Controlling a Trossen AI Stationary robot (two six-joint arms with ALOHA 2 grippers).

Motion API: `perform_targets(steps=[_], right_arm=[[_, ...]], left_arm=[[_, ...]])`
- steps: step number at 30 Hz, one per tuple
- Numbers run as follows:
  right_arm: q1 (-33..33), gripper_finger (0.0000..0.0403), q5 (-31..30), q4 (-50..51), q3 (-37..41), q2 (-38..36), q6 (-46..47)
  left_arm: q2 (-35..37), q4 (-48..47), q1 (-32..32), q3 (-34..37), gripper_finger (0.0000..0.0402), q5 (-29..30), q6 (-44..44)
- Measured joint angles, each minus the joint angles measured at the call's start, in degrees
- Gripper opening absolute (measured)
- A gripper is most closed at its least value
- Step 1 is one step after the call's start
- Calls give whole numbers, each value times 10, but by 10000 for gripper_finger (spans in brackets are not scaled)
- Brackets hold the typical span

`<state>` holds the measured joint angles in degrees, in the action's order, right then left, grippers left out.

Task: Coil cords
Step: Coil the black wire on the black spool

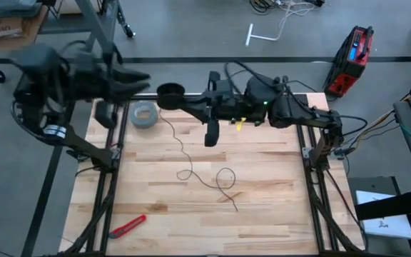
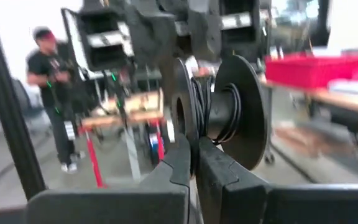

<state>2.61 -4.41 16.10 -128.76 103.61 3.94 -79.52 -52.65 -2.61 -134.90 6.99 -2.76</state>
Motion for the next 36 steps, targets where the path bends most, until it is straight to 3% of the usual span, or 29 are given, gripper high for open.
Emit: perform_targets(steps=[5, 13, 16, 19, 26, 36], right_arm=[[0, 1, 28, -115, 1, 0, -30], [-14, 0, 64, -308, 4, 1, -88], [-19, 0, 75, -316, 10, 1, -110], [-19, 0, 45, -309, 20, 1, -114], [-19, 0, 40, -295, 26, 1, -115], [-19, 0, 38, -277, 26, 4, -117]], left_arm=[[25, 86, 0, 0, 78, 0, -18], [-2, 110, -1, 0, 88, 0, -58], [-34, 136, -5, 1, 101, 0, -85], [-57, 170, -6, 1, 116, 1, -103], [-59, 177, -6, 0, 136, 13, -110], [-72, 203, -7, 0, 89, 6, -101]])
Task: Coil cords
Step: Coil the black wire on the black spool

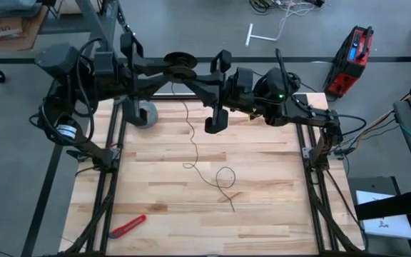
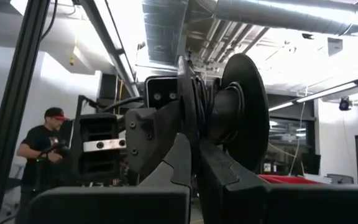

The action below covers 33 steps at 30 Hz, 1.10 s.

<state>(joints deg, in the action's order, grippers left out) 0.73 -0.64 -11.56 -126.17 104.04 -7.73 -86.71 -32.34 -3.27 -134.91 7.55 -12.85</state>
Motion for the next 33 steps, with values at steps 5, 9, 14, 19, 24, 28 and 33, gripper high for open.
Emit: perform_targets(steps=[5, 9, 14, 19, 24, 28, 33], right_arm=[[0, 1, 0, 7, 0, 0, 1], [-2, 20, 0, 55, -1, -5, 43], [-4, 65, -34, 187, 0, -11, 73], [-4, 99, -71, 315, -10, -24, 78], [-2, 116, -85, 364, -9, -26, 92], [-2, 122, -84, 367, -9, -33, 97], [-2, 131, -57, 389, -10, -37, 130]], left_arm=[[-1, -2, -2, 0, 17, 2, -18], [3, -3, -4, -1, 3, 20, -19], [11, -7, -3, 0, 1, 39, -17], [29, -89, -3, -1, 0, 40, 1], [48, -228, 4, -1, 0, 40, 65], [61, -340, 4, -1, 0, 36, 106], [42, -445, 4, -1, 0, -44, 124]])
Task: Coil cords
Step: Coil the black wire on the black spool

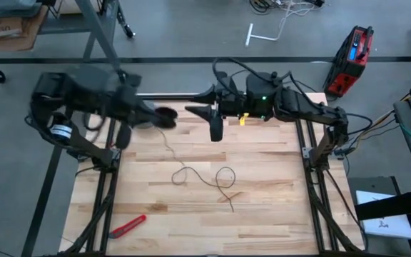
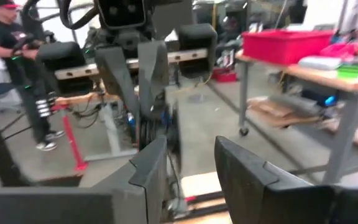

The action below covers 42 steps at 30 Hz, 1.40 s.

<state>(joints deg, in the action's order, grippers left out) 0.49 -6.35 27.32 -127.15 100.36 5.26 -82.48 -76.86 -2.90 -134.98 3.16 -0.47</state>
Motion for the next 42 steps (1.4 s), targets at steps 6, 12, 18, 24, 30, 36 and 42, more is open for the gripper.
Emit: perform_targets(steps=[6, 12, 18, 24, 30, 36, 42], right_arm=[[6, 142, 60, 52, 0, 7, 42], [19, 147, 55, 88, 0, 10, 41], [23, 138, 30, 107, 0, 10, 26], [23, 131, 18, 113, 0, 10, 12], [24, 99, 18, 92, 1, 10, -19], [24, 16, 19, 62, 3, 11, -45], [25, 6, 16, -6, 3, 11, -58]], left_arm=[[-34, -39, 0, 0, 0, -24, -7], [-54, -21, 6, 0, 0, 4, -9], [-64, 29, 6, 0, 0, 4, -17], [-66, 89, 5, 0, 0, -36, -27], [-75, 120, 5, 0, 0, -45, -27], [-80, 129, 5, -1, 0, -41, -27], [-57, 194, 5, 0, 5, -24, -39]])
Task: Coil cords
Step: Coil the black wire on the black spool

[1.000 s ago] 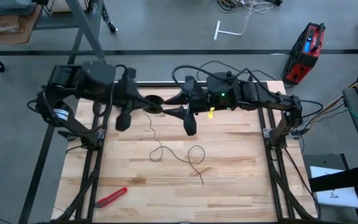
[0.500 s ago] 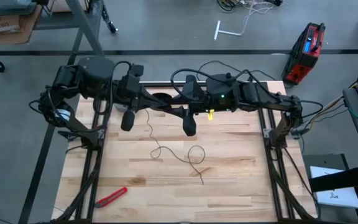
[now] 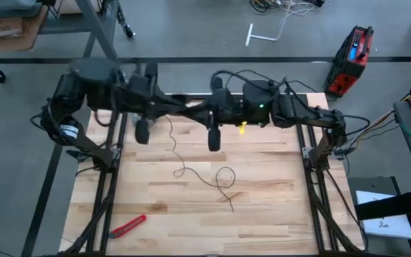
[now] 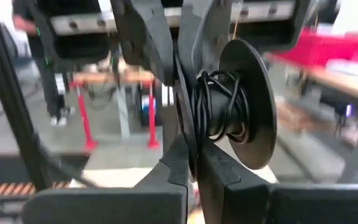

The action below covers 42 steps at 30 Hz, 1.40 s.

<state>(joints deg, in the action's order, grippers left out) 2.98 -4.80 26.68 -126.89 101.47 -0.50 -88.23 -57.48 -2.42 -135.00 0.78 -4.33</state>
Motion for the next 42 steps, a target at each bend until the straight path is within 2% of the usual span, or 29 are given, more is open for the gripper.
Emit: perform_targets(steps=[6, 11, 17, 24, 28, 32, 37, 42], right_arm=[[-2, 3, 15, -175, 2, -1, -42], [-17, 1, 96, -340, 1, -6, -31], [-58, 1, 193, -495, 10, 7, 94], [-113, 0, 333, -692, 11, 49, 329], [-128, 0, 349, -808, 11, 84, 467], [-138, 0, 339, -861, 11, 115, 559], [-137, 0, 310, -856, 12, 142, 593], [-143, 0, 287, -804, 12, 150, 573]], left_arm=[[43, 111, 0, 1, 26, -1, -35], [80, 206, 0, 0, 34, 7, -53], [87, 218, 0, 1, 30, 29, -58], [35, 237, 0, 3, 47, 30, -89], [17, 262, 0, 2, 62, 31, -114], [12, 269, -3, 1, 74, 38, -143], [12, 269, -18, 1, 86, 134, -172], [15, 249, -47, 1, 103, 240, -214]])
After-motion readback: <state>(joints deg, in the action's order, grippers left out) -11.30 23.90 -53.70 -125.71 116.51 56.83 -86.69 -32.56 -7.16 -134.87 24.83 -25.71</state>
